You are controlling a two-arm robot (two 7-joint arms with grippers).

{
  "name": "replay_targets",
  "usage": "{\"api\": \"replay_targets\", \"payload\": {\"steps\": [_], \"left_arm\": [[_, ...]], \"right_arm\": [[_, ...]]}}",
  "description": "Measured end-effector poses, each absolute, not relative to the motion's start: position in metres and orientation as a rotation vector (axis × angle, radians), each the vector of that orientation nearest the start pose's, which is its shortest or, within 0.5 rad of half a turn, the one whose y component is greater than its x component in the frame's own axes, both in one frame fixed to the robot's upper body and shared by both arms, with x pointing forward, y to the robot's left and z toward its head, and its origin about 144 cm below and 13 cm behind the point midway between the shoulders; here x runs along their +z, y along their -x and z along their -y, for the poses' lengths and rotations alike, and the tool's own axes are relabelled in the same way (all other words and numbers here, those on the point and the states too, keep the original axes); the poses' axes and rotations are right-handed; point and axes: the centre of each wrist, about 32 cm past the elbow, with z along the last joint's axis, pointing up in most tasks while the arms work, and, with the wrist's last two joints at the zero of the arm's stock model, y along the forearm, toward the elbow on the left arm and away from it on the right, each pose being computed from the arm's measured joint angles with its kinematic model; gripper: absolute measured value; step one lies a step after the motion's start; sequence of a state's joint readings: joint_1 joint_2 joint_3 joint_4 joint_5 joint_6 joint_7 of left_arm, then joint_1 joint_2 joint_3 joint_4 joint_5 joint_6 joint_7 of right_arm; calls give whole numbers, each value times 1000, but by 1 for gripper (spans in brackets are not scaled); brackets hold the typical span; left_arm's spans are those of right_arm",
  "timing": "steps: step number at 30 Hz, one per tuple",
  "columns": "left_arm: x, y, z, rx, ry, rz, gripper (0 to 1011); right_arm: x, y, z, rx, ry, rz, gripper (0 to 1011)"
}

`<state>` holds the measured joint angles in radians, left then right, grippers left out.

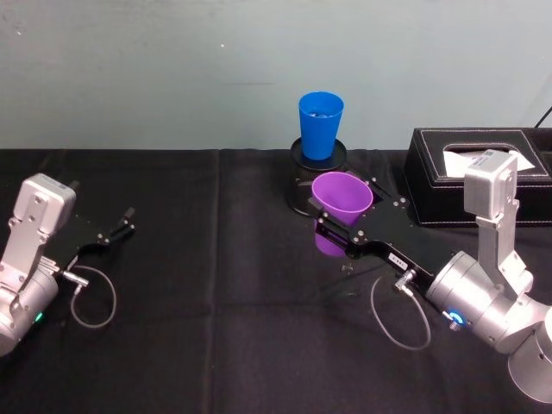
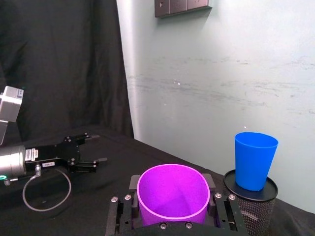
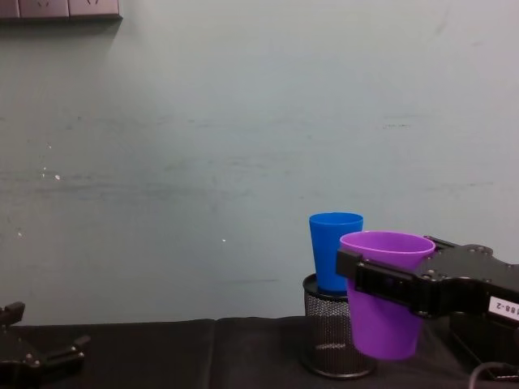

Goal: Pick up one cup with a gripper and tap it against the other cup.

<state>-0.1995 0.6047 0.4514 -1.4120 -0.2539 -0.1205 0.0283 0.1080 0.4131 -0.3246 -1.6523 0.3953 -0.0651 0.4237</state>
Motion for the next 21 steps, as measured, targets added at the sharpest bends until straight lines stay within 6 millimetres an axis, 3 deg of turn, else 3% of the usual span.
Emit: {"api": "replay_targets", "payload": {"steps": [21], "left_arm": [[1140,-489,-310,1248,-304,285,1000]], "right_arm": [[1185,-472,241,-816,-56,108,752]]}}
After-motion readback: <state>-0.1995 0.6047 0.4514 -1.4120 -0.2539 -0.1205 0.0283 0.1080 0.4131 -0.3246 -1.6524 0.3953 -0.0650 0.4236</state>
